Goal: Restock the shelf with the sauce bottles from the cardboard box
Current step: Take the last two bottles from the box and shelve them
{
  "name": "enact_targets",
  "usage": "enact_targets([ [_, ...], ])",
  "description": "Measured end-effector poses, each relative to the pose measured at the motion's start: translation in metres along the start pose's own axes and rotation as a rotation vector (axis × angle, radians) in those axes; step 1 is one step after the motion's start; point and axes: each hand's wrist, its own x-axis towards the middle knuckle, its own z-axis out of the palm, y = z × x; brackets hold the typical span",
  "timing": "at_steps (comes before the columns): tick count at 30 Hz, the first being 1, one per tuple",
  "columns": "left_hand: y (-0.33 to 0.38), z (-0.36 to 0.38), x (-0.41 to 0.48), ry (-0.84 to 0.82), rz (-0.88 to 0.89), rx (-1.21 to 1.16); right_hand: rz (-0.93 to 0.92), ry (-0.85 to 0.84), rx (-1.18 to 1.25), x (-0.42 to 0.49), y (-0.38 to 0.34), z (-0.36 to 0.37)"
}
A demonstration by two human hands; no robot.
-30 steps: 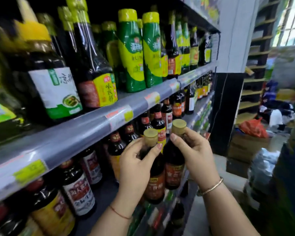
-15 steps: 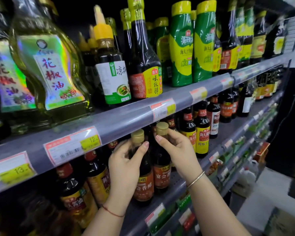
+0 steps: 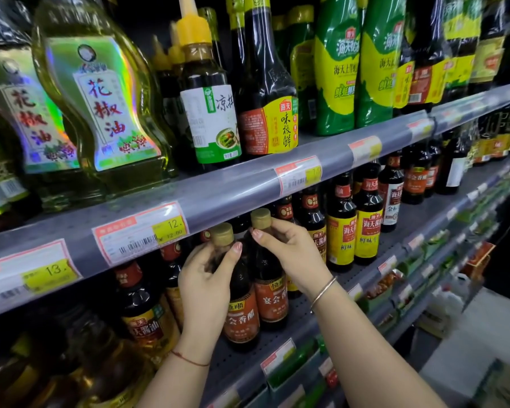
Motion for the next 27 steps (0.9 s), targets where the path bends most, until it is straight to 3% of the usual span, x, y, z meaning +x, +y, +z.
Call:
enact_targets([
  [14, -0.006, -0.006, 0.003, 0.042, 0.005, 0.177, 0.044, -0.053, 0.004, 0.011, 0.005, 0.004],
  [22, -0.008, -0.011, -0.006, 0.003, 0.03, 0.337, -0.013, -0.041, -0.143, -0.001, 0.018, -0.001],
  [27, -0.022, -0.023, -0.032, -0.033, -0.027, 0.354, 0.068, -0.05, -0.177, -0.024, 0.041, -0.013],
])
